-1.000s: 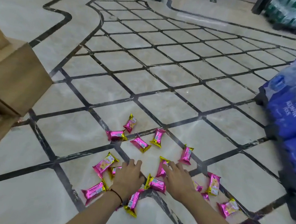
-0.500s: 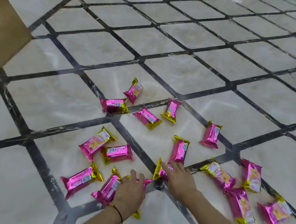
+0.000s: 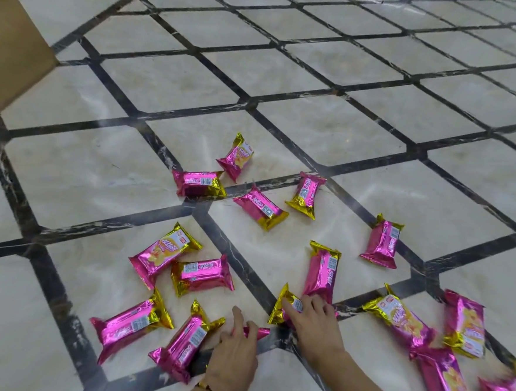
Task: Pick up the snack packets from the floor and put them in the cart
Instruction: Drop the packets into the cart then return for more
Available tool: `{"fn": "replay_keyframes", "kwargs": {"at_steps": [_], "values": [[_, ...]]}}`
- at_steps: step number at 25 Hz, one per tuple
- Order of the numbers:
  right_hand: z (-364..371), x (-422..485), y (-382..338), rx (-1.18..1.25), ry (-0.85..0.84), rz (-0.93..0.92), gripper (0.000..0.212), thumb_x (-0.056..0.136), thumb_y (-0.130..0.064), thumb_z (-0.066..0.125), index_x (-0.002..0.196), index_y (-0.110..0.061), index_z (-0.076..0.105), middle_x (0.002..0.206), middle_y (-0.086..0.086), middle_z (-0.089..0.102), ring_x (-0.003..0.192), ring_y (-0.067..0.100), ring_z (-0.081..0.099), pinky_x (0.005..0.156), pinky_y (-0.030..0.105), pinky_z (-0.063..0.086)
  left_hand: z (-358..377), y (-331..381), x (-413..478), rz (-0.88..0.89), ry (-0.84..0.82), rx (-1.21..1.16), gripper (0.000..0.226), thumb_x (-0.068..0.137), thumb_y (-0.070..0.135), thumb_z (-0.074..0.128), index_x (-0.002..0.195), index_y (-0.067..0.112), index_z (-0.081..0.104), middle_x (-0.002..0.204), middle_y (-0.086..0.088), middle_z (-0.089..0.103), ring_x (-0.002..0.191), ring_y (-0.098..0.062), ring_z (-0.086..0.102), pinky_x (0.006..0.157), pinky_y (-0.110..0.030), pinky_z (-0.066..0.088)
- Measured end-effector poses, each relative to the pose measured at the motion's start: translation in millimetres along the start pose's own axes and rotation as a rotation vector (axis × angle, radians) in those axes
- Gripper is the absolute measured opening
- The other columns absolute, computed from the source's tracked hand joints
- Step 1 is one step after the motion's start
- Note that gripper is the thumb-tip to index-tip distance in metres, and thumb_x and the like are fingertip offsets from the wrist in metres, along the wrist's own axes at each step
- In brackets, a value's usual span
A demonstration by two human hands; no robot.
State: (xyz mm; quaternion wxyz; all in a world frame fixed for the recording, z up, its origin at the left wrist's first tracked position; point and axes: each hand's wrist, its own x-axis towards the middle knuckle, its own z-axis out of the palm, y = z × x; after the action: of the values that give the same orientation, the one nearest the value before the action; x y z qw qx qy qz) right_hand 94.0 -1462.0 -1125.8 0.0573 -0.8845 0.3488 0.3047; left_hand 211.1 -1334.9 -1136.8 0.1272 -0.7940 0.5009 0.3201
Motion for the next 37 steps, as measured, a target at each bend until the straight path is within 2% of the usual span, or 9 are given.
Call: {"fn": "replay_keyframes", "kwargs": {"at_steps": [2,4,9,17,22,26,29,33,37], "values": [[-10.6,-13.9,8.8,0.044,0.070,0.031,0.076,0.085,-0.020,0.066,0.148,-0.030,0.024,0.138,0.018,0.042,0.124,0.040,0.041,0.098,0.048,0.040,-12.6,2.3,-9.3,-0.006,0.013,-0.038,0.051,0.097,0.014,0.044,0.146,0.013,0.028,0.162,-0.022,-0.005,0.112,-0.041,0.059,0.087,-0.039,0.050],[-32.2,-31.0,16.8,0.085,0.113,0.067,0.075,0.087,-0.018,0.060,0.149,-0.030,0.019,0.143,0.016,0.036,0.127,0.037,0.037,0.097,0.046,0.041,-32.1,2.7,-21.6,-0.006,0.060,-0.074,0.046,0.099,0.019,0.047,0.142,0.016,0.032,0.162,-0.020,-0.004,0.109,-0.040,0.060,0.085,-0.040,0.052],[-117.8,-99.4,37.0,0.120,0.192,0.150,0.070,0.080,-0.010,0.060,0.143,-0.028,0.035,0.126,0.015,0.049,0.107,0.036,0.049,0.075,0.046,0.048,-128.4,12.0,-74.7,0.010,0.250,-0.122,0.041,0.103,0.033,0.044,0.140,0.020,0.035,0.164,-0.016,0.003,0.108,-0.035,0.061,0.079,-0.039,0.054],[-338.3,-245.4,86.8,0.170,0.315,0.268,0.064,0.093,-0.027,0.053,0.150,-0.027,0.024,0.141,0.012,0.044,0.124,0.035,0.047,0.079,0.041,0.051,-360.2,71.2,-212.4,0.091,0.380,-0.043,0.053,0.102,0.031,0.045,0.149,0.016,0.026,0.163,-0.016,0.006,0.114,-0.036,0.056,0.082,-0.041,0.049],[-477.1,-339.2,138.6,0.201,0.443,0.330,0.057,0.089,-0.037,0.064,0.139,-0.027,0.041,0.115,0.010,0.055,0.096,0.031,0.056,0.057,0.035,0.043,-507.6,112.2,-293.1,0.202,0.483,-0.074,0.049,0.100,0.026,0.046,0.145,0.013,0.030,0.165,-0.014,0.000,0.121,-0.038,0.054,0.090,-0.043,0.049],[-569.6,-410.0,183.3,0.196,0.490,0.374,0.053,0.099,-0.041,0.044,0.148,-0.028,0.028,0.142,0.012,0.043,0.114,0.032,0.052,0.070,0.038,0.048,-615.3,151.3,-362.6,0.272,0.522,-0.088,0.042,0.102,0.027,0.049,0.138,0.012,0.035,0.164,-0.015,0.002,0.109,-0.044,0.058,0.084,-0.045,0.049],[-626.9,-457.9,210.8,0.199,0.543,0.389,0.048,0.101,-0.045,0.037,0.145,-0.027,0.031,0.139,0.011,0.044,0.112,0.033,0.053,0.071,0.038,0.048,-674.1,177.5,-408.7,0.298,0.581,-0.127,0.032,0.101,0.028,0.048,0.127,0.011,0.042,0.163,-0.014,0.011,0.098,-0.045,0.061,0.072,-0.044,0.050],[-688.8,-510.3,249.0,0.238,0.594,0.435,0.041,0.100,-0.045,0.038,0.137,-0.028,0.036,0.126,0.011,0.049,0.108,0.034,0.055,0.069,0.039,0.047,-738.5,212.3,-462.5,0.370,0.696,-0.138,0.023,0.100,0.029,0.046,0.115,0.012,0.047,0.142,-0.010,0.036,0.086,-0.039,0.062,0.067,-0.046,0.052],[-719.1,-553.7,278.3,0.222,0.638,0.491,0.042,0.100,-0.046,0.037,0.136,-0.026,0.039,0.120,0.013,0.051,0.099,0.035,0.058,0.071,0.040,0.047,-781.0,248.3,-506.3,0.429,0.709,-0.120,0.021,0.099,0.028,0.045,0.114,0.012,0.048,0.119,-0.007,0.049,0.090,-0.035,0.062,0.072,-0.046,0.053]]}}
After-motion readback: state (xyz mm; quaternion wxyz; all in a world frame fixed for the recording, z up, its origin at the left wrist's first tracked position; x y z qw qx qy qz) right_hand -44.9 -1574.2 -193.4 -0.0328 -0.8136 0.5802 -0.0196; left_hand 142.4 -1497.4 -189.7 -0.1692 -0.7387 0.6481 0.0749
